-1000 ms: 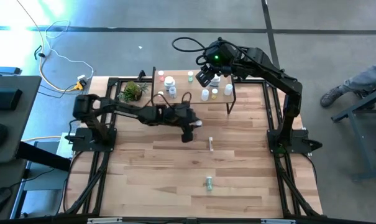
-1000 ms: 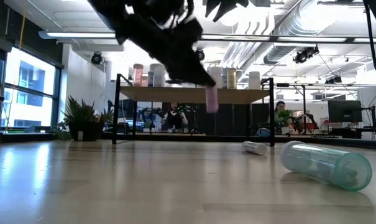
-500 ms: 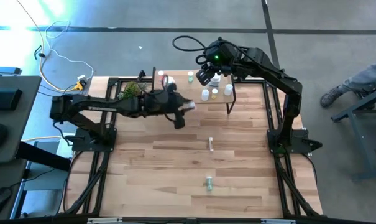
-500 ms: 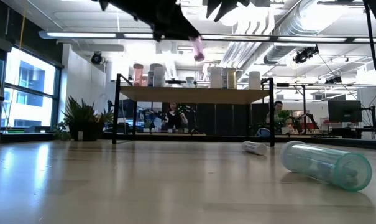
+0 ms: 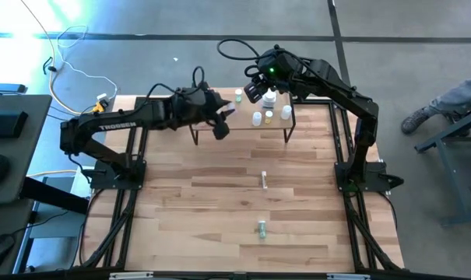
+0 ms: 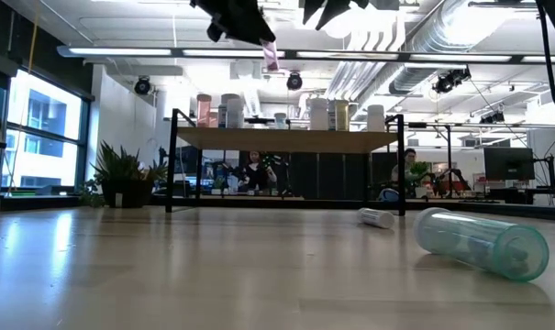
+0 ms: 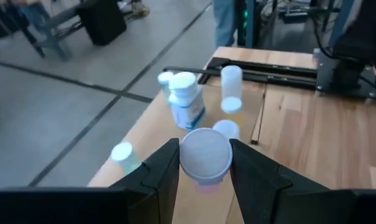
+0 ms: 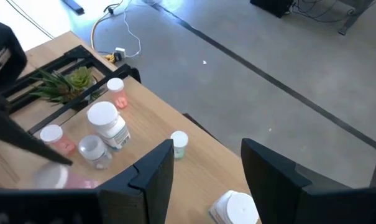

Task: Pick and place medicine bottles onto shelf by color
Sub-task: Put the pink pill bottle on the shelf

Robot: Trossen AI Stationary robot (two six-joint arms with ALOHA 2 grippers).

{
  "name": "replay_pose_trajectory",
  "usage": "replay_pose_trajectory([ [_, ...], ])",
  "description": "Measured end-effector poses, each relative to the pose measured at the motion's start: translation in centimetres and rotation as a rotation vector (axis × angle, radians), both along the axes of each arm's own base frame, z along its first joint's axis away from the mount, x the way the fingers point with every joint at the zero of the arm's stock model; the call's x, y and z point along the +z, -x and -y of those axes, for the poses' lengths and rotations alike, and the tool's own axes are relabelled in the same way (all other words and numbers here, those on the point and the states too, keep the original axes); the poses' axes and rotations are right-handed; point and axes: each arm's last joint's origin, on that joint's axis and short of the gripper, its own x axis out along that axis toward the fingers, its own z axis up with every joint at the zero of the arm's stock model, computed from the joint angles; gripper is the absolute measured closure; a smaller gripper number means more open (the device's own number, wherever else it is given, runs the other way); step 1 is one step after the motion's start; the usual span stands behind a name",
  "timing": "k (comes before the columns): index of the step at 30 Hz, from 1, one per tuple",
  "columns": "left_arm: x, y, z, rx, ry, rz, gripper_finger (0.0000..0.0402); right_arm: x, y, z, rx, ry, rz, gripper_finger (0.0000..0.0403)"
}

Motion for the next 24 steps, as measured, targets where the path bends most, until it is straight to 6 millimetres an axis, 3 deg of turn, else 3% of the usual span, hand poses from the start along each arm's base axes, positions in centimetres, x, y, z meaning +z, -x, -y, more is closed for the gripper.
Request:
replay_pose_trajectory([
  [8, -1.0, -0.4, -1.6, 0.077, 0.071, 0.022, 0.028, 0.0, 0.1, 0.1, -0.009, -0.004, 0.005, 0.0224],
  [24, -6.3, -3.8, -4.1, 0.206, 0.11, -0.057, 0.028, 0.0, 0.4, 1.1, -0.036, -0.003, 0.003, 0.0224],
])
